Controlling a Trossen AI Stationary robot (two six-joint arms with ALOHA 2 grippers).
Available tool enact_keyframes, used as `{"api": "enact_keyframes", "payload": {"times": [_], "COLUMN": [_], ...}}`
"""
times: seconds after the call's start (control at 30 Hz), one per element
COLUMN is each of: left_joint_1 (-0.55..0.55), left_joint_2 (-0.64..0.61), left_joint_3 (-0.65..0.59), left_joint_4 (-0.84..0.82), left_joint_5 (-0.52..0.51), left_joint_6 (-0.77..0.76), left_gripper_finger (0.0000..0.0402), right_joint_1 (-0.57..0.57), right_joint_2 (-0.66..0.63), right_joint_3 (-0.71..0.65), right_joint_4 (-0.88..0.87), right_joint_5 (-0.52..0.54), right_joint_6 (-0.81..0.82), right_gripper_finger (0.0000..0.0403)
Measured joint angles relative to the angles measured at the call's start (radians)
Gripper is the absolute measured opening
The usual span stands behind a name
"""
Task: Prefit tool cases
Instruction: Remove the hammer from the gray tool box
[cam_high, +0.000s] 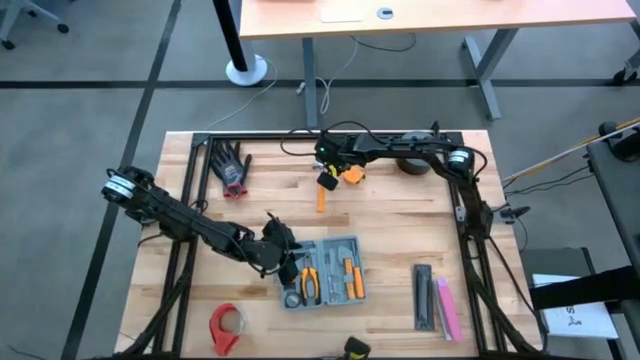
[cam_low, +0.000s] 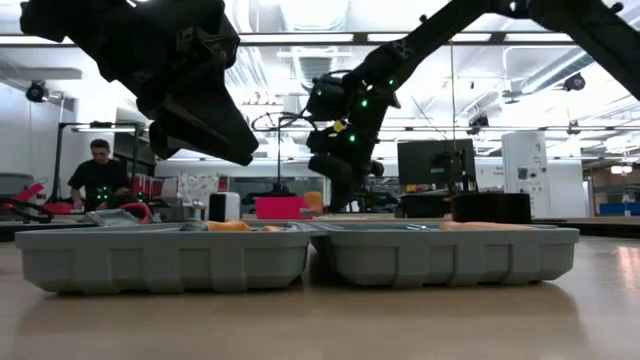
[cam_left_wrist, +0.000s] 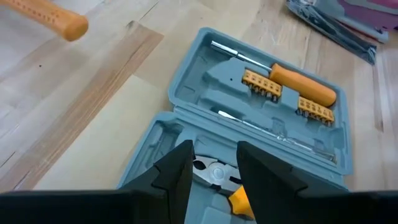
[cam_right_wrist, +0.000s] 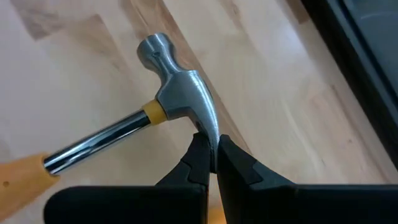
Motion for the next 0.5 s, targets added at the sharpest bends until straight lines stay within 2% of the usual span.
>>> {"api": "enact_keyframes", "payload": {"times": [0.23,0.5], "left_joint_1": [0.0,0.0], "left_joint_2": [0.0,0.0], "left_joint_3": [-0.002,-0.003], "left_joint_4": [0.0,0.0], "left_joint_5": [0.0,0.0], "left_joint_6": [0.0,-0.001], "left_gripper_finger": [0.0132,0.0132], "right_joint_1": [-0.012,-0.012], "right_joint_2": [0.048,0.041], "right_joint_3": [0.028,0.042], "right_joint_4": [-0.027,-0.029], "right_joint_5": [0.009,0.009], "right_joint_6": [0.002,0.002], "right_gripper_finger": [0.0011,0.009]}}
